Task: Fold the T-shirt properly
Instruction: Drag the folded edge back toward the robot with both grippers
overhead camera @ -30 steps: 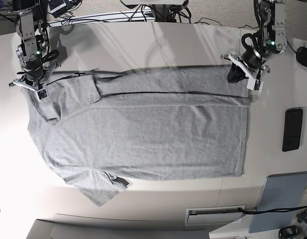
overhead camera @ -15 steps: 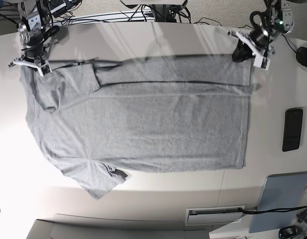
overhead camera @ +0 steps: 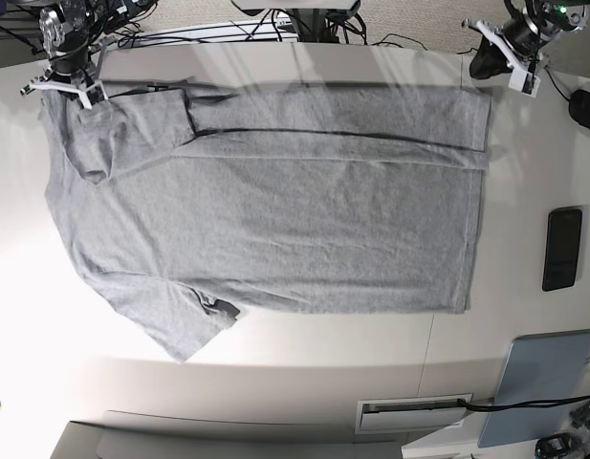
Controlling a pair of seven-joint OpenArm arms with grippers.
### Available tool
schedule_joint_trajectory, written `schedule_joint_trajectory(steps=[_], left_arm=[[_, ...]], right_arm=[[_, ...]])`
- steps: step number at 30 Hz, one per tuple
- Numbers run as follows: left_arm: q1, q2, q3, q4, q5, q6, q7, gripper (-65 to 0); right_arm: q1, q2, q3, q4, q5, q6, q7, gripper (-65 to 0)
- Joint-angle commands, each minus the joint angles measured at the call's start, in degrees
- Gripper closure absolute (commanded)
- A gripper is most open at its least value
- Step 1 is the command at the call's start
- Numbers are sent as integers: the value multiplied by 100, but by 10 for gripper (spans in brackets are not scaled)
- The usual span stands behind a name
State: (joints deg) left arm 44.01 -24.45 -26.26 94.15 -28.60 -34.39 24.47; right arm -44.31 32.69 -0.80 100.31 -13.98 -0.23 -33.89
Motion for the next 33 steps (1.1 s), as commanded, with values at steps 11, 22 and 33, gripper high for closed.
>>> schedule_joint_trajectory(steps=[11, 22, 33], left_arm=[[-66, -42, -15, 1408, -785, 173, 302, 0], [-1423, 0, 868, 575, -625, 852, 660, 0], [-927, -33, 1333, -2, 785, 1104, 743, 0]], right_arm=[[-258, 33, 649, 568, 411, 85, -103, 0], [-109, 31, 647, 566, 551, 275, -146, 0], [-107, 33, 649, 566, 538, 391, -260, 0]])
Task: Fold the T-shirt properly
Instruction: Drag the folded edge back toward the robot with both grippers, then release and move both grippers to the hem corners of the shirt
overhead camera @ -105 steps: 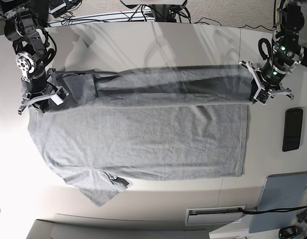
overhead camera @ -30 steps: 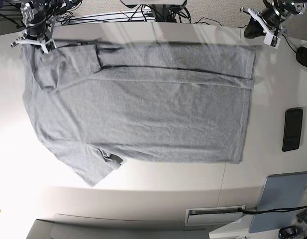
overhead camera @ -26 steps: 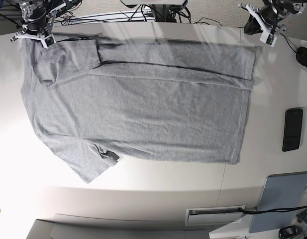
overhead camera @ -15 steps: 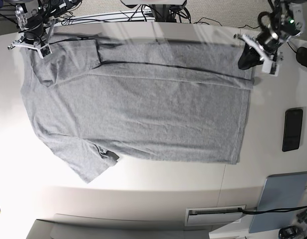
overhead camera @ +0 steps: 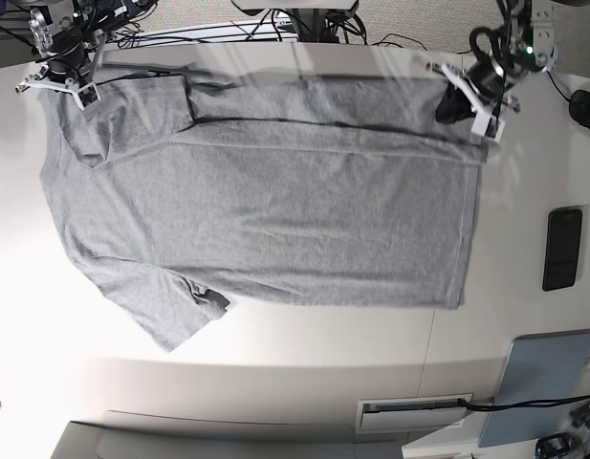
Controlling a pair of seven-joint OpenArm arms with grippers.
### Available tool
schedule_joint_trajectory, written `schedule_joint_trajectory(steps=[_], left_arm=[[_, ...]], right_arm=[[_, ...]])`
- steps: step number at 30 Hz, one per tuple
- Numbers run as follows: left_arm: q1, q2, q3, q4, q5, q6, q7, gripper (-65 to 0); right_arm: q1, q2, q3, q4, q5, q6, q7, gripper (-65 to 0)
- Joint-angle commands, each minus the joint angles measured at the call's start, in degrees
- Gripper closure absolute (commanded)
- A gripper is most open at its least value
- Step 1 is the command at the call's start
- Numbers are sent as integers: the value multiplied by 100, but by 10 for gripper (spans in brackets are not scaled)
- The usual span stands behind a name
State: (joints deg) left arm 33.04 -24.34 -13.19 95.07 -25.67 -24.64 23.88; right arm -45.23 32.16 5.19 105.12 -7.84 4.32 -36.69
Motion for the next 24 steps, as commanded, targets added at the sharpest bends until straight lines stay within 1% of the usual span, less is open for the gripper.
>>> schedule_joint_trajectory(steps=[1, 2, 6, 8, 12, 15, 19, 24], left_arm=[[293, -42, 26, -94, 616, 122, 800, 0], [422, -42, 26, -94, 699, 83, 756, 0], [890, -44, 26, -90, 918, 114, 404, 0], [1025, -44, 26, -90, 925, 131, 424, 0], [1213, -46, 26, -85, 973, 129, 446, 0], [1270, -44, -24, -76, 1121, 131, 479, 0], [1268, -44, -236, -33, 1113, 127, 474, 0], [1266, -44, -509, 149, 1113, 127, 457, 0]], right_arm=[[-17, 85, 50, 85, -79, -61, 24, 0], [-17, 85, 50, 85, -79, -63, 22, 0], [-17, 85, 50, 85, -79, -63, -37, 0], [-59, 85, 50, 85, -118, -63, -109, 0], [-212, 85, 50, 87, -404, -66, -107, 0], [-275, 85, 50, 92, -404, -66, -122, 0], [-278, 85, 50, 92, -400, -66, -243, 0], [-442, 83, 50, 96, -354, -66, -236, 0]])
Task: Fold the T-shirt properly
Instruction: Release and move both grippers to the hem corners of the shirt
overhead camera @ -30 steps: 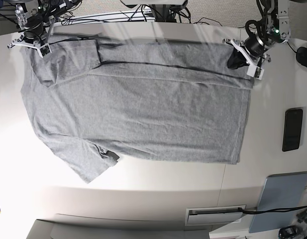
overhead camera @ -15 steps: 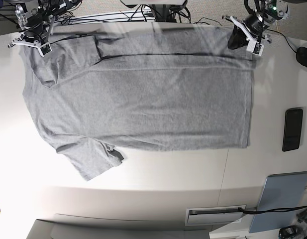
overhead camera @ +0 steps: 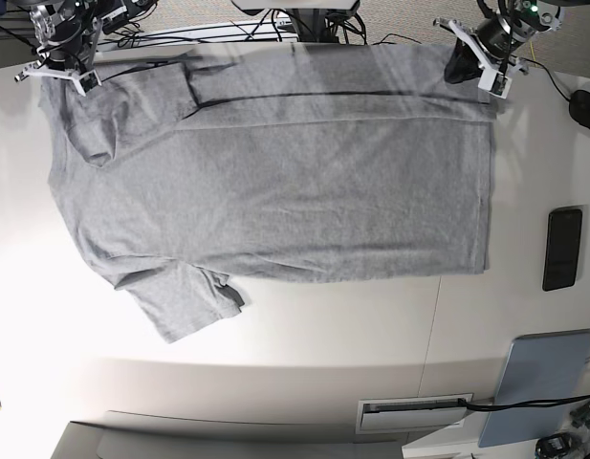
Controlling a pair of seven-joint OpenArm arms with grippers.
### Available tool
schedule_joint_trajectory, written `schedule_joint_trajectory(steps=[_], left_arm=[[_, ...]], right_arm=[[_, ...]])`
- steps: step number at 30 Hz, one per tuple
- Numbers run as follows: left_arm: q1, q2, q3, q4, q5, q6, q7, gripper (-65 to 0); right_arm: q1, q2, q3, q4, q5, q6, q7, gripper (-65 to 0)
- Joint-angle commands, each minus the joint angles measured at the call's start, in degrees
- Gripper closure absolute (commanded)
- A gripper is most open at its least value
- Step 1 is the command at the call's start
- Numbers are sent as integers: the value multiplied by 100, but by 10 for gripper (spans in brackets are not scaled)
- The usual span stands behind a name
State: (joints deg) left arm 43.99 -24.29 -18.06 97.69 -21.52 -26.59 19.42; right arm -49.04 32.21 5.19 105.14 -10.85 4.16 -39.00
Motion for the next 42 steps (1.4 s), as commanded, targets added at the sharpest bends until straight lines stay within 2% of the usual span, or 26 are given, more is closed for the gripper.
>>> schedule_joint_trajectory(steps=[1, 13, 17, 20, 22, 27, 31, 34, 37, 38, 42], left_arm=[[168, -48, -63, -92, 697, 321, 901, 0], [-70, -48, -149, -68, 695, 260, 706, 0], [-201, -48, -149, 15, 697, 260, 710, 0], [-225, -48, -149, 238, 697, 260, 710, 0], [-210, -48, -160, 459, 697, 260, 715, 0], [-212, -50, -164, 1054, 697, 262, 1016, -5], [-216, -50, -164, 1495, 697, 289, 1244, -246], [-354, -48, -164, 1665, 669, 599, 1211, -389], [-728, -46, -164, 1665, 605, 756, 1233, -404], [-887, -48, -164, 1663, 535, 754, 1233, -404], [-1589, -46, -164, 1567, 155, 776, 1318, -404]], right_arm=[[-118, 79, 50, 94, -52, -50, -2, 0], [-365, 66, 50, 243, 247, -70, 0, 0], [-363, 68, 57, 573, 221, -326, 92, 0], [-328, 68, 61, 839, 136, -719, 365, 0], [-234, 68, 61, 966, -138, -927, 424, 0], [186, 70, 61, 1036, -726, -940, 402, 0], [570, 83, 61, 1036, -723, -940, 411, 0], [920, 83, 61, 1036, -723, -940, 424, 0], [1318, 81, 61, 1036, -719, -933, 433, 0], [1462, 81, 61, 1036, -717, -916, 433, -32], [2006, 81, 59, 1036, -339, -732, 433, -276]])
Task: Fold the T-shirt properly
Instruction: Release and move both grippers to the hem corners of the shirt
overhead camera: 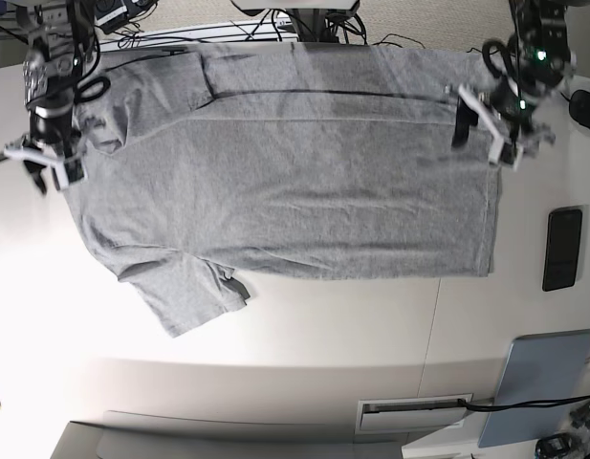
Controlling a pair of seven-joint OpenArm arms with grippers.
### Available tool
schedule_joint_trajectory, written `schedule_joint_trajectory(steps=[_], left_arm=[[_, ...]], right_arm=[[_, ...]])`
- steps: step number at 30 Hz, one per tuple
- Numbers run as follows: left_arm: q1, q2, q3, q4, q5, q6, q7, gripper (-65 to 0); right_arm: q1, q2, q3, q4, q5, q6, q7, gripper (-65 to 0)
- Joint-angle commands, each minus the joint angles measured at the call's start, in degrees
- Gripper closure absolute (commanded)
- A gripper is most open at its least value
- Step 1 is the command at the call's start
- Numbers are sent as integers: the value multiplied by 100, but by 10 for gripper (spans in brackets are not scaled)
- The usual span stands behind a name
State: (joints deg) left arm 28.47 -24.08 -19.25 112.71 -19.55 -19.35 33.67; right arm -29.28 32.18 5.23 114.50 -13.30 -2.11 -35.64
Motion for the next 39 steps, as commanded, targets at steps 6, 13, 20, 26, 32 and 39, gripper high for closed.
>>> schedule_joint_trajectory(steps=[6, 13, 20, 26, 32, 39], left_arm=[[-1434, -68, -44, -988, -219, 385, -109, -404], [-3174, -70, -39, -3174, -278, 280, -109, -404], [-4579, -68, -39, -5045, -273, -146, -103, -403], [-5198, -68, 297, -6019, -66, -164, -111, -403], [-5475, -70, 942, -6459, 350, 721, -339, -403], [-5477, -37, 946, -6505, 334, 428, -120, -379]], right_arm=[[713, 81, 55, 101, 258, -363, -44, -328], [1154, 68, 50, -192, 1147, 26, -205, -327], [1506, 68, 46, -994, 1545, 424, -264, -327], [1631, 63, 44, -1102, 1943, 848, -363, -327], [1628, 68, 46, -1102, 1991, 925, -498, -327], [1628, 68, 46, -1102, 1993, 925, -531, -327]])
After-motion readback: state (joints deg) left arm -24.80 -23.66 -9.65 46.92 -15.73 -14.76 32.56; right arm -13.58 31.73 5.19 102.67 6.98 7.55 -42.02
